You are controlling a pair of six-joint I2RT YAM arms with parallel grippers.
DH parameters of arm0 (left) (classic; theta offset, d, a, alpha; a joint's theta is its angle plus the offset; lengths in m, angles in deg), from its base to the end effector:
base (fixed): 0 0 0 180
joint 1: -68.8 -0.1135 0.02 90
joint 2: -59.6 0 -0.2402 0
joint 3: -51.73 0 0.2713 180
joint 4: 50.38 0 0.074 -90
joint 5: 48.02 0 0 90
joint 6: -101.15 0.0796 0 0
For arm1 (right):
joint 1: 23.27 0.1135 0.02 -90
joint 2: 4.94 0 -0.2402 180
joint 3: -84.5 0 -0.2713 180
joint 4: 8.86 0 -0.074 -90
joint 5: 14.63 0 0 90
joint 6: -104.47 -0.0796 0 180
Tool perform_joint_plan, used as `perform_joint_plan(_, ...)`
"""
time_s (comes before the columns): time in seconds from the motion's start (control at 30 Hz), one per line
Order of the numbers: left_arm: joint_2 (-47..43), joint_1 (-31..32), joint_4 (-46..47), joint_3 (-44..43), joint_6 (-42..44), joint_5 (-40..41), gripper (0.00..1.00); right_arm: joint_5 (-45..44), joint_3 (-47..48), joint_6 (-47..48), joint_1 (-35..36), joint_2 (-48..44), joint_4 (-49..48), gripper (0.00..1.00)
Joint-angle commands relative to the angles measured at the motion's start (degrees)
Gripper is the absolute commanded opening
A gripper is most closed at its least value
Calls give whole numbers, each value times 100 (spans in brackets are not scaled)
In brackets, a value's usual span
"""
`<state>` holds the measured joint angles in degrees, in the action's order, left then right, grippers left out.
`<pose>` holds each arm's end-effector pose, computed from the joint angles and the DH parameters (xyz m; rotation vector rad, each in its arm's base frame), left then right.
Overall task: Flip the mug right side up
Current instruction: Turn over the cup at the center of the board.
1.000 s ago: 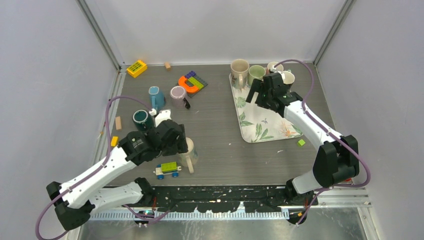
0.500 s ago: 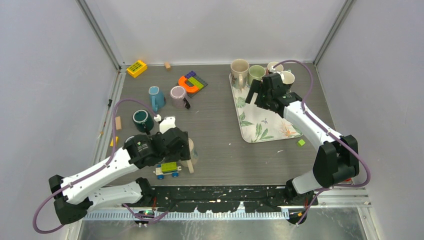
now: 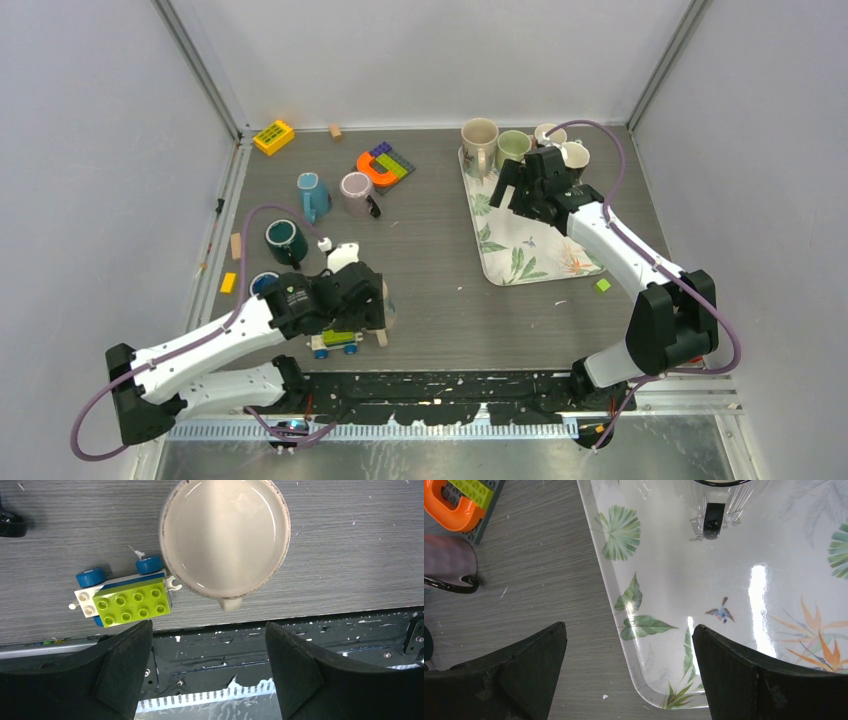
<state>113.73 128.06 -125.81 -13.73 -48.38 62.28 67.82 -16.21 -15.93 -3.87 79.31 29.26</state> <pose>0.1312 -0.1666 0.2277 -0.1131 2.5981 -0.2774 0.3599 0.1157 0.2246 0.2899 2.3139 0.2864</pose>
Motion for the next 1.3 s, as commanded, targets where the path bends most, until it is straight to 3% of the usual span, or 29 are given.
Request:
perform_joint_plan(0.0,196,52,422,59,-56,-82,84,52,-8,8,28,-120,-173,100)
perform_joint_plan(0.37,757,107,1135,464,-164,189,74,143,-61,-15,23,-67,-255,100)
perform_joint_plan(0.97,1237,112,2202,1063,-108,775,36,236,-91,-27,23,-75,-311,100)
perform_joint_plan(1.27,1367,41,2439,1090,21,941,32,276,-71,-18,29,-52,-280,100)
